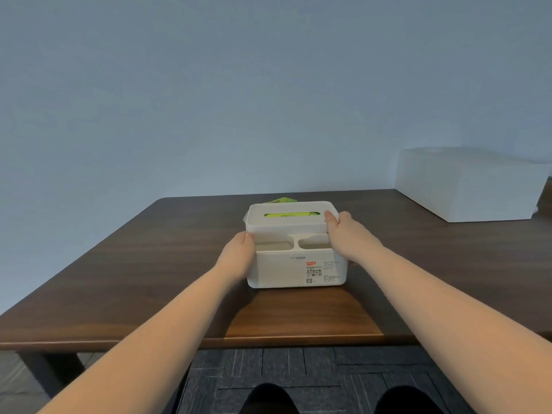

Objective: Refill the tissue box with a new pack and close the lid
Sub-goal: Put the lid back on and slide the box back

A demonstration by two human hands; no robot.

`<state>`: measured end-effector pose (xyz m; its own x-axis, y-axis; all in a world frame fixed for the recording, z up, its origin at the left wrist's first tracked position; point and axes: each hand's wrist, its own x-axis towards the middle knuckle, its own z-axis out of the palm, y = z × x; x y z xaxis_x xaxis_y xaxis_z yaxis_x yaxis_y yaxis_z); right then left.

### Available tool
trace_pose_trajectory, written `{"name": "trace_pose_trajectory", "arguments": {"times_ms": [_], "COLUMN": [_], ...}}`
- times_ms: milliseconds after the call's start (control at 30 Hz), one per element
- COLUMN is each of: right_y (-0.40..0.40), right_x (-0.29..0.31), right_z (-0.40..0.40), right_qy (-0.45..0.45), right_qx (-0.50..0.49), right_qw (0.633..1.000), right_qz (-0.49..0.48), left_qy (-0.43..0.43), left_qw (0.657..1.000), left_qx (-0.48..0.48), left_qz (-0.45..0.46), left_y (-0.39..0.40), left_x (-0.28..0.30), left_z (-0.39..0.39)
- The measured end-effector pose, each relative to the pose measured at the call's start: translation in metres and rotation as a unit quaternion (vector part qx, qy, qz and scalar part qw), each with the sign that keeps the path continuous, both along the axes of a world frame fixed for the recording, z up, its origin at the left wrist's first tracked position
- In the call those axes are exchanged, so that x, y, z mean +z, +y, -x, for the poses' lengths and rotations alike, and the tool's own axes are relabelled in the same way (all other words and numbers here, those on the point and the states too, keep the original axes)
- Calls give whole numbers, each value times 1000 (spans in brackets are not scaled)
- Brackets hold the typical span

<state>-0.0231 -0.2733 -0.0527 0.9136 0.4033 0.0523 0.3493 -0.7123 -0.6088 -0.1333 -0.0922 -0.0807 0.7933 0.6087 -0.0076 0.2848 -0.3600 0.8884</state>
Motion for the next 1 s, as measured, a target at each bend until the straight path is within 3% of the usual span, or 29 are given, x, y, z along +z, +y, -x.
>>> {"name": "trace_pose_trajectory", "arguments": {"times_ms": [100,333,500,600,800,1000], "right_y": [-1,-16,-30,-27,-32,-66], "right_x": [3,13,15,9,4,-4], "right_z": [1,11,13,8,-15,-61], "right_qy": [19,125,210,242,221,189], "right_qx": [7,19,59,21,-42,-107], "right_qw": [1000,990,973,965,965,964], "right_qz": [-7,-55,-72,-102,-135,-156], "left_qy": [-1,58,91,82,40,24], "left_qw": [1000,998,989,983,983,987], "left_qx": [14,24,48,56,59,-3], "left_qz": [24,-18,-102,-152,-166,-161], "left_y": [5,-5,-10,-12,-27,-57], "left_x": [-7,13,18,20,20,20], "left_z": [-5,10,12,11,0,-51]}}
